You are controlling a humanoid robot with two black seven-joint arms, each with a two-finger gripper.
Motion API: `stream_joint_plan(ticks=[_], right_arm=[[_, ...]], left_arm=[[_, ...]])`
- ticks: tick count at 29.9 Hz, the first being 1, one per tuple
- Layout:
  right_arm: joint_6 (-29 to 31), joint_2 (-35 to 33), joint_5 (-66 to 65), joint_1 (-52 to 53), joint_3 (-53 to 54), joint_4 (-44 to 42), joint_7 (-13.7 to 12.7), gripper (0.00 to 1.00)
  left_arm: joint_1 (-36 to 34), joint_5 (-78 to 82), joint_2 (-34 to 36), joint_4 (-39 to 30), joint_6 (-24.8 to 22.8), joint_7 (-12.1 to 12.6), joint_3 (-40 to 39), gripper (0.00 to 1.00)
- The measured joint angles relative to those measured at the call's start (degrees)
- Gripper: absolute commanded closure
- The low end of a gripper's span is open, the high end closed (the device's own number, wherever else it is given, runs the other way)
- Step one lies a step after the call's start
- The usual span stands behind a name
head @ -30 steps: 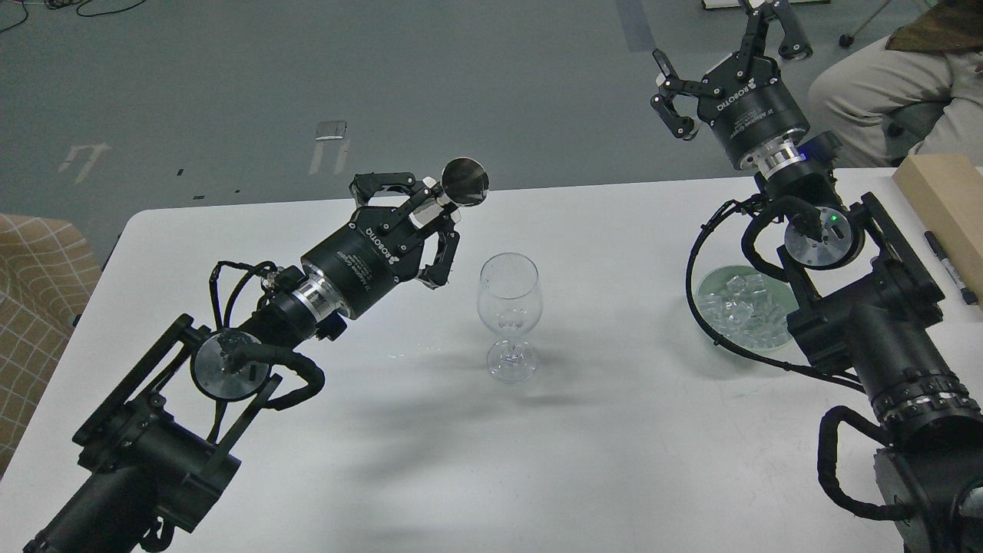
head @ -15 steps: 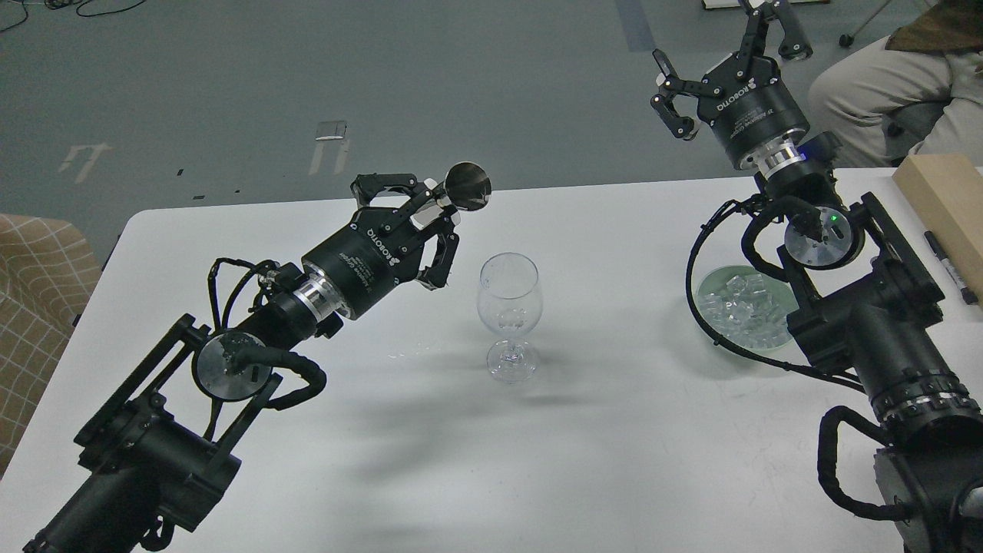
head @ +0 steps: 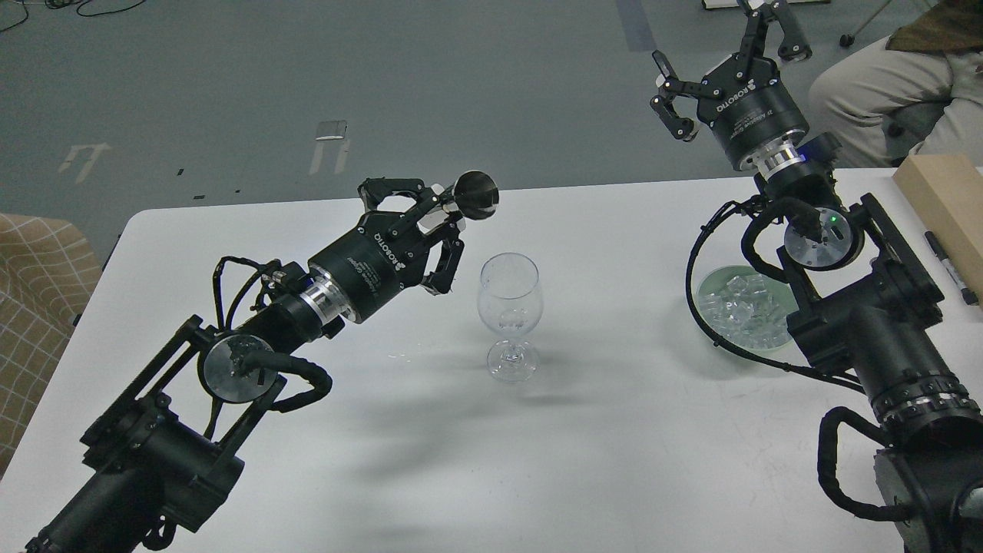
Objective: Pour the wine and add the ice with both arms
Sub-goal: 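Position the jigger above the wine glass rim with the left gripper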
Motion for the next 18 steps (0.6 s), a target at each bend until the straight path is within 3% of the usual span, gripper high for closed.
stream_joint_plan(ticks=[18], right_arm=[[0.0, 0.0, 0.0, 0.1, 0.1, 0.0, 0.0, 0.0]], left_arm=[[-0.5, 1.3, 0.1, 0.1, 0.4, 0.0, 0.3, 0.89]])
